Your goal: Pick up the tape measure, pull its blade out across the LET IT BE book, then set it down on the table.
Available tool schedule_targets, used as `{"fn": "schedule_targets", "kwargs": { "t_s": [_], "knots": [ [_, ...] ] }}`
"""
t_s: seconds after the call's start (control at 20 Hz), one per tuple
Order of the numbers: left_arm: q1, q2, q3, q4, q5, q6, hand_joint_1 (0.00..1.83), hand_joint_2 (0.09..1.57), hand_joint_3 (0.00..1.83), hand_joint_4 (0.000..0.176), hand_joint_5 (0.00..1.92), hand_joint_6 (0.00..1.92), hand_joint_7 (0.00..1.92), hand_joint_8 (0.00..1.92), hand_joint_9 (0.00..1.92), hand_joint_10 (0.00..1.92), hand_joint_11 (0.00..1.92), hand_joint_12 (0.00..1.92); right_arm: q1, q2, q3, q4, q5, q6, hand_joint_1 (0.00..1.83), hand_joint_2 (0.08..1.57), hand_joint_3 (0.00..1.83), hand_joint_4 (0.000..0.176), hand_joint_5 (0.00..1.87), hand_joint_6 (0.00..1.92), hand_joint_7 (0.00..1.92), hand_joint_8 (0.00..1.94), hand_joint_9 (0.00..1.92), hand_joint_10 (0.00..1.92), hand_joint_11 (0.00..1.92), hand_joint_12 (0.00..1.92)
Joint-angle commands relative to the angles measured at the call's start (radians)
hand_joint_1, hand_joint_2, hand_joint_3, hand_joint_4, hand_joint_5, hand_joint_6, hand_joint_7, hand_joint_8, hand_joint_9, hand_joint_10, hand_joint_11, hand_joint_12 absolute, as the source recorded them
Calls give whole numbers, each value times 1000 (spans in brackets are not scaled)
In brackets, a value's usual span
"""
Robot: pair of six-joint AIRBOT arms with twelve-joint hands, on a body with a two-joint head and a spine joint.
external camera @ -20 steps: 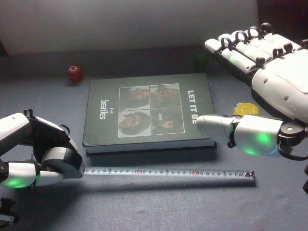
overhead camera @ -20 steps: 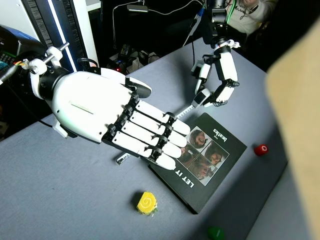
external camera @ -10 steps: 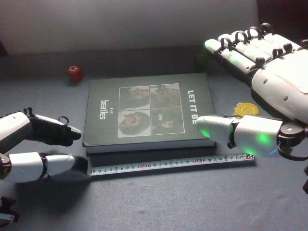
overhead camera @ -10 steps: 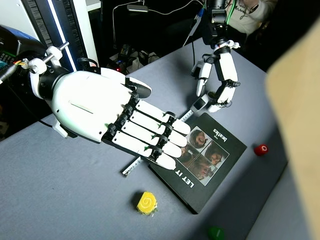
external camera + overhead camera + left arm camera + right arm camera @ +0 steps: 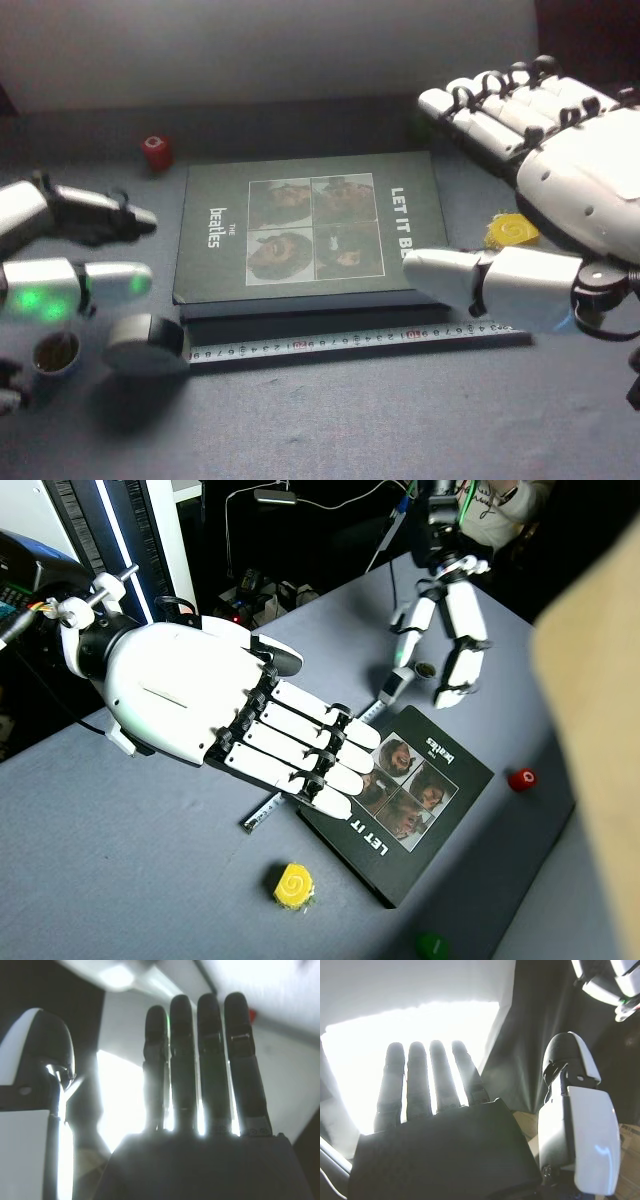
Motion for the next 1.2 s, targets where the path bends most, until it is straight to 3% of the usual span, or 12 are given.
{"fn": "schedule_targets", "kwargs": {
  "t_s": [0.0,0.35,0.5,0.55,0.6,0.65,0.7,0.75,0.85,0.9,1.0,1.15],
  "knots": [
    [-38,15,5,-7,-64,6,571,1048,0,0,651,0,698,0,650,0,493,413,10,7,-3,-59,41,17,8,1112,1,0,0,0,0,0,0,0,0,332],
    [-360,84,-52,-23,272,242,569,1041,0,0,632,0,691,0,643,0,505,393,52,36,-3,-141,-113,150,7,1116,2,0,0,0,1,0,0,0,0,336],
    [-557,93,-108,-82,466,427,563,1041,0,0,671,14,715,9,667,9,524,392,89,58,-1,-141,-202,200,104,1104,0,0,285,29,338,19,257,27,0,877],
    [-598,94,-122,-122,499,495,563,1041,0,0,671,14,715,9,667,9,524,392,96,64,1,-151,-220,210,104,1104,0,0,285,29,338,19,257,27,0,877],
    [-664,93,-144,-194,536,624,565,1048,0,0,866,15,901,28,839,36,643,417,102,74,7,-195,-240,243,291,1094,2,0,716,184,733,287,566,591,303,1270],
    [-701,92,-158,-247,558,710,574,1050,0,0,958,13,986,64,926,76,693,494,103,80,11,-219,-246,263,373,1083,0,0,763,528,708,755,587,1148,483,1461],
    [-744,89,-177,-325,576,823,619,1036,0,0,1090,116,849,954,819,824,713,871,100,85,17,-230,-251,275,501,1061,0,0,828,1095,773,1259,789,1661,768,1786],
    [-768,87,-193,-387,577,910,636,1025,0,5,886,936,755,1603,709,1513,660,1387,94,86,21,-230,-247,276,614,1037,0,0,955,1441,936,1600,1085,1869,1122,1894],
    [-801,87,-236,-581,564,1130,647,1029,1,88,680,1837,782,1908,764,1904,701,1872,82,86,25,-230,-223,273,703,1036,0,0,977,1872,1098,1919,1403,1919,1572,1920],
    [-809,92,-264,-726,539,1275,660,1028,0,134,752,1904,883,1918,846,1918,816,1911,77,86,25,-230,-208,268,717,1046,2,0,1006,1911,1183,1937,1469,1921,1681,1921],
    [-816,104,-344,-1042,493,1556,686,1062,6,169,912,1920,1009,1921,953,1921,981,1921,68,88,25,-228,-172,253,715,1103,10,0,1143,1921,1361,1941,1678,1921,1836,1921],
    [-784,108,-419,-1113,429,1562,695,1136,14,175,1050,1921,1124,1921,1090,1921,1108,1921,66,88,25,-198,-162,229,660,1259,45,0,1292,1921,1546,1941,1785,1921,1904,1921]
  ]
}}
